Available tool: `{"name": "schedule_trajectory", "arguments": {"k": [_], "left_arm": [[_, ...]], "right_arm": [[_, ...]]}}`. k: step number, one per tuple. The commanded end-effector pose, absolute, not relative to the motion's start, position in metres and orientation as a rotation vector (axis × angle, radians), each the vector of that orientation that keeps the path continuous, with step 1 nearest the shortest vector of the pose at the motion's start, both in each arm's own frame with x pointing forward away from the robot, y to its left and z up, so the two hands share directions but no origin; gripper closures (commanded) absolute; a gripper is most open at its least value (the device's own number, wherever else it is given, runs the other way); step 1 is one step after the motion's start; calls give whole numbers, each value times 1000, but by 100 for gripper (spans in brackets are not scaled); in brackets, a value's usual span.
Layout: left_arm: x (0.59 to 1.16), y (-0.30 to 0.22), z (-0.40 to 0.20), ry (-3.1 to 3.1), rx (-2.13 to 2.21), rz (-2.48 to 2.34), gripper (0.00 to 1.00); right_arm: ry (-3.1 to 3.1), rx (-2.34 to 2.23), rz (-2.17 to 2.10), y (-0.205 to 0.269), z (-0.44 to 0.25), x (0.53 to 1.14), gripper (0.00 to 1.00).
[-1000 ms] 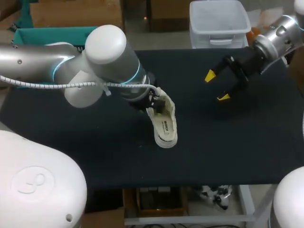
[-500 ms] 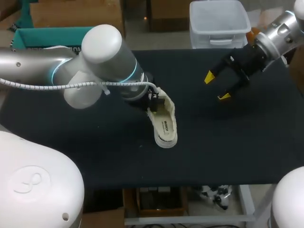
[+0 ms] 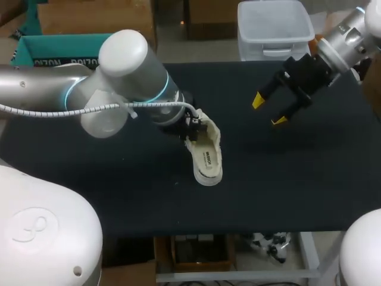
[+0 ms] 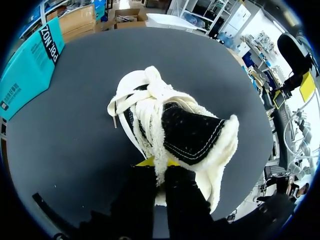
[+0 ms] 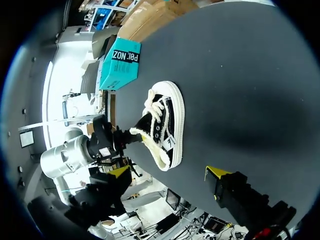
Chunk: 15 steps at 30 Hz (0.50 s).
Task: Open the shoe tongue, take the insole out of the shoe, put the insole back into the shoe, and pack the shoe into the shoebox
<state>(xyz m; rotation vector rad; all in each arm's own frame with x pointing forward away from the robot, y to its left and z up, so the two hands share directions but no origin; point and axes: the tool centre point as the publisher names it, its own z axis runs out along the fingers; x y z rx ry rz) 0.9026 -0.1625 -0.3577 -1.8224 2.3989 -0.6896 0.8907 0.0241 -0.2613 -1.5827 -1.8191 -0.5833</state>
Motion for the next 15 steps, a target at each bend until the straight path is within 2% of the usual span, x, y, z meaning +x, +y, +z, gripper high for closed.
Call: {"name": "schedule_trajectory", "arguments": {"k": [1, 15], "left_arm": [[899, -162, -353, 2439, -1762, -704, 100], [911, -153, -347, 2614, -1556, -742, 100]], "right_arm": [[-1815, -1663, -703, 23, -262, 886, 0], [-2132, -1660, -489, 42, -256, 903, 0]]}}
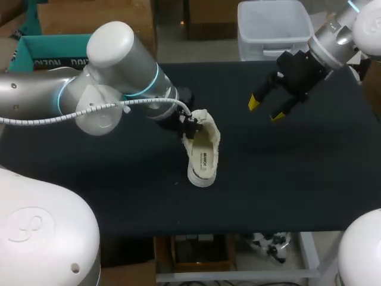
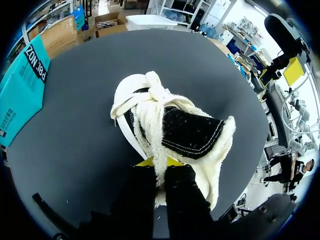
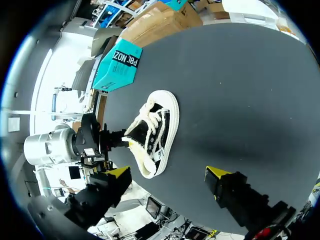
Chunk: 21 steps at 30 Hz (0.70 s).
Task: Open the shoe tongue, take the insole out of the shoe, put the insole back into the shoe, and pack the shoe into the shoebox
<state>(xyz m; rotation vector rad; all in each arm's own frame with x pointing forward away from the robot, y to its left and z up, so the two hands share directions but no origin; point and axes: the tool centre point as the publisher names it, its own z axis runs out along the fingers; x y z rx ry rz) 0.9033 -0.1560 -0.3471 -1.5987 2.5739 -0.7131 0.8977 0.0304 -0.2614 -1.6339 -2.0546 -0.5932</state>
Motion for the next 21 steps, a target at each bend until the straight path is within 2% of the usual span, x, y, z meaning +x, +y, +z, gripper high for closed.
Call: {"name": "schedule_trajectory", "arguments": {"k": [1, 13, 21], "left_arm": [[913, -153, -346, 2641, -1532, -749, 100], [930, -147, -301, 2776, -1058, -803, 100], [941, -115, -269, 2810, -762, -787, 100]], "right_arm": [[-2151, -1654, -485, 43, -255, 903, 0], [-2440, -1383, -427, 34, -243, 897, 0], [-2460, -1323, -444, 32, -244, 895, 0]]}}
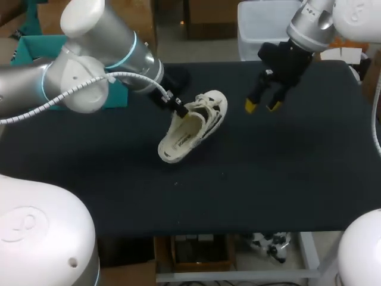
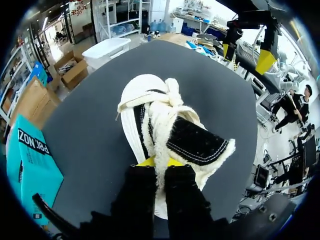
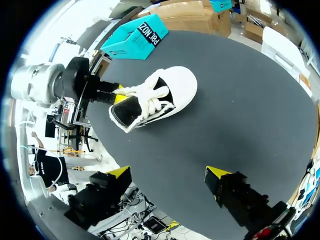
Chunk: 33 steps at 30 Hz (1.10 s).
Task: Open the shoe tongue, take the insole out of the shoe, put the insole back into the shoe, and pack the shoe into the shoebox
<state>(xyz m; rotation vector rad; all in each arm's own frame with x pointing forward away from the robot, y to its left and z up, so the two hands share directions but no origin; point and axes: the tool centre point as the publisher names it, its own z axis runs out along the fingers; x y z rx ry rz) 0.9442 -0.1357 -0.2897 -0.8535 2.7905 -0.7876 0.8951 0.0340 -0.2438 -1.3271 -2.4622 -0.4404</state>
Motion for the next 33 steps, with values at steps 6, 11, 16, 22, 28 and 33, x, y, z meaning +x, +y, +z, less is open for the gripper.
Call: {"name": "schedule_trajectory", "arguments": {"k": [6, 11, 16, 22, 28, 33], "left_arm": [[946, -103, -239, 2807, -501, -770, 100], [944, -94, -215, 2792, -334, -789, 100], [943, -84, -196, 2767, -243, -783, 100], [950, -71, -180, 2740, -214, -721, 100], [958, -49, -158, 2708, -193, -686, 100], [976, -17, -130, 2659, -138, -713, 100]], "right_arm": [[-2501, -1294, -433, 35, -245, 894, 0], [-2676, -1192, -359, 45, -251, 889, 0], [-2798, -1056, -239, 38, -250, 884, 0], [-2979, -759, -176, 16, -254, 870, 0], [-3069, -491, -124, 3, -257, 868, 0], [-3069, -491, -124, 3, -257, 868, 0]]}}
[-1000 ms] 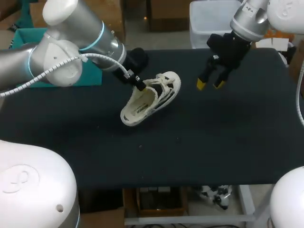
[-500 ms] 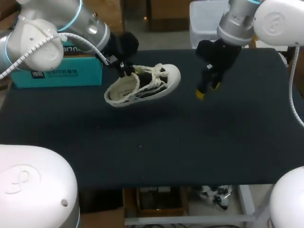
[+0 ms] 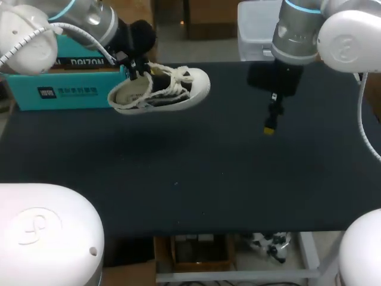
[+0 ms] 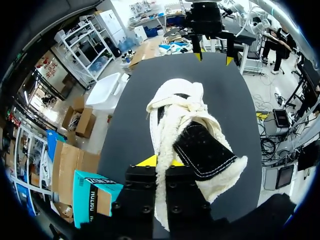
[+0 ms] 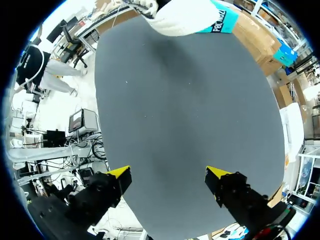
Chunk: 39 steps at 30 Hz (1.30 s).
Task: Open the shoe tongue, take the insole out of the shoe, put the insole back into the shoe, and pack the shoe into the shoebox
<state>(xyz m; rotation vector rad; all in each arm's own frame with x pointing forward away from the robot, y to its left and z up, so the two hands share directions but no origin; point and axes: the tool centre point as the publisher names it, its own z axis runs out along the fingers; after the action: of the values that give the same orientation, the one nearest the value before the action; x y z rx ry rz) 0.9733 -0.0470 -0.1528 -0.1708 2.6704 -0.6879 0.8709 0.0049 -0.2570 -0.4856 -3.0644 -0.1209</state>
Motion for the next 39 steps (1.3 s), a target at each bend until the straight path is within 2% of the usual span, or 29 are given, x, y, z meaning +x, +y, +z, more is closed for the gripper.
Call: {"name": "schedule_trajectory", "arguments": {"k": [1, 11, 22, 39], "left_arm": [[980, -10, -126, 2654, -119, -714, 100], [1055, 68, -95, 2609, 12, -691, 100], [1129, 148, -92, 2587, 17, -665, 100], [1221, 224, -168, 2668, -34, -622, 100]], "right_arm": [[-3069, -491, -124, 3, -257, 868, 0], [-3069, -491, -124, 3, -257, 868, 0], [-3069, -491, -124, 3, -257, 868, 0], [-3069, -491, -124, 3, -257, 868, 0]]}}
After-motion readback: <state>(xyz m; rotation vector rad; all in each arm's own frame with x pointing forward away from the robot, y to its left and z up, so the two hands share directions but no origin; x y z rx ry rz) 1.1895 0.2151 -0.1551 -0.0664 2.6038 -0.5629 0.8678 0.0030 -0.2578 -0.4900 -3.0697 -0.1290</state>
